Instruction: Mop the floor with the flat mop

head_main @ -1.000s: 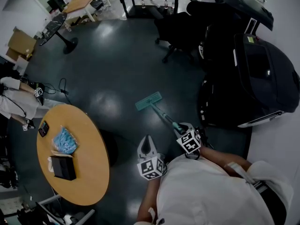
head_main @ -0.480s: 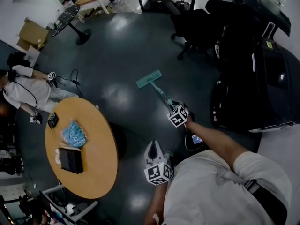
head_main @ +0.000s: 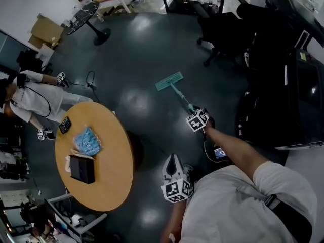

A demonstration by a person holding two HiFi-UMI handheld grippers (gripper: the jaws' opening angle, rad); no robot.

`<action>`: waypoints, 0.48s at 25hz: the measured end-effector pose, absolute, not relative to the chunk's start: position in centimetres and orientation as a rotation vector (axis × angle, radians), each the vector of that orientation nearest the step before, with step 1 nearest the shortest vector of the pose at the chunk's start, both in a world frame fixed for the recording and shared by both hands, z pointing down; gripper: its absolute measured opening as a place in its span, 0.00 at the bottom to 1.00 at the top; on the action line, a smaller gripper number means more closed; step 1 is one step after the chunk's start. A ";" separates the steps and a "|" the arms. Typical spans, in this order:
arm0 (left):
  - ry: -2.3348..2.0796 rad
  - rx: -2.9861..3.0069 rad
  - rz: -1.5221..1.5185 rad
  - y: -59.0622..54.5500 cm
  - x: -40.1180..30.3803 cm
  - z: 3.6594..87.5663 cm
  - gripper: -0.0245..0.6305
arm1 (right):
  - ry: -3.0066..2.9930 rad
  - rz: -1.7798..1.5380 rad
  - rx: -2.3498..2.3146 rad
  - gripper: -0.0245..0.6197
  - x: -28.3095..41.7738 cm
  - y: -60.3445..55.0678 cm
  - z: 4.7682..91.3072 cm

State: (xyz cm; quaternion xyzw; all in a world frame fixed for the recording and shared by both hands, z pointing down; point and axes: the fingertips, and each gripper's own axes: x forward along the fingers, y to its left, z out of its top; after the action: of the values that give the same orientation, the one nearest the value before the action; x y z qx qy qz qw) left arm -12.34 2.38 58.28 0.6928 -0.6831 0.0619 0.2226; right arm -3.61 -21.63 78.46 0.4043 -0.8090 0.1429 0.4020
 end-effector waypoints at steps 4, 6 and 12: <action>-1.877 1.931 0.161 2.1 -11.8 58.3 0.04 | -2.043 0.368 1.002 0.21 -1.2 -17.9 77.0; -1.874 1.943 0.155 1.9 -11.6 58.4 0.04 | -2.046 0.359 0.973 0.21 0.5 -15.5 75.9; -1.891 1.949 0.126 1.7 -12.2 58.0 0.04 | -2.026 0.401 0.903 0.21 6.6 -7.5 72.1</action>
State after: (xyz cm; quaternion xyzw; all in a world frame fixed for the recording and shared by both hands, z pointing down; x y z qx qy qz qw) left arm -12.19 1.74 57.97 0.7008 -0.6802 0.0453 0.2100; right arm 6.57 -7.54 72.10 0.3619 -0.8117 0.1608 0.4293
